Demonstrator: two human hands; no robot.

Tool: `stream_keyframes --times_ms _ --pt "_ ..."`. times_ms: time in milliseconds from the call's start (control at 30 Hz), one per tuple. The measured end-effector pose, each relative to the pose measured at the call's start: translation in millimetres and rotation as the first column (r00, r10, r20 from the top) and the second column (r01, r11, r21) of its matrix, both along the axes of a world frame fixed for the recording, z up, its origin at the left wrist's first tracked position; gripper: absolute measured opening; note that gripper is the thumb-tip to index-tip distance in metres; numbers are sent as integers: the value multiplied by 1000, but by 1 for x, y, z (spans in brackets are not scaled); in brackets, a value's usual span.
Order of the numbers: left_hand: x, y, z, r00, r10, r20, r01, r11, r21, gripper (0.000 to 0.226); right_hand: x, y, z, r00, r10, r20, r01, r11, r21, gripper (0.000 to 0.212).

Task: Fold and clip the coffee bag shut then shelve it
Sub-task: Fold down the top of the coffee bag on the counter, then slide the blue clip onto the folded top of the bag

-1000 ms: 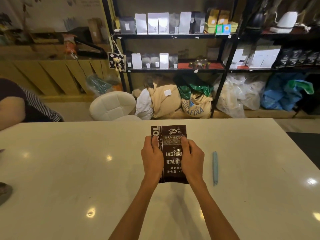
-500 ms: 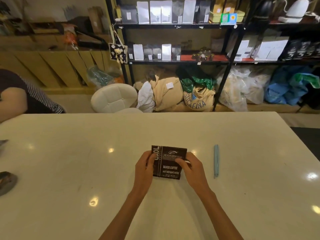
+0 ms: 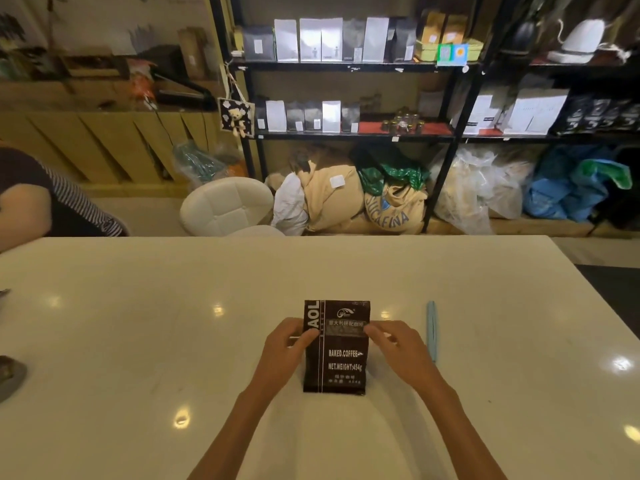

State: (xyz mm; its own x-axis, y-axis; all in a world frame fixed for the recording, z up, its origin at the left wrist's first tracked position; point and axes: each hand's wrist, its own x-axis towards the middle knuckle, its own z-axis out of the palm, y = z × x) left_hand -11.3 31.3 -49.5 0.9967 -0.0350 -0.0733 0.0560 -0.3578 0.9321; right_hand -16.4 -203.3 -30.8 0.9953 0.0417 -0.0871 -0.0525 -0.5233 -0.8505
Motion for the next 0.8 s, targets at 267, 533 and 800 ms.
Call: stream_keyframes --times_ms 267,533,800 --pt "3 -9 -9 996 66 -55 -71 994 -82 21 14 -47 -28 876 -482 -18 433 803 -410 32" --pt "8 -3 -6 997 17 -73 -37 956 -289 22 24 -7 -30 907 -421 15 379 799 -468 54" --pt "9 -16 1 993 -18 -118 -26 932 -361 16 34 -13 -55 892 -443 93 441 805 -397 42"
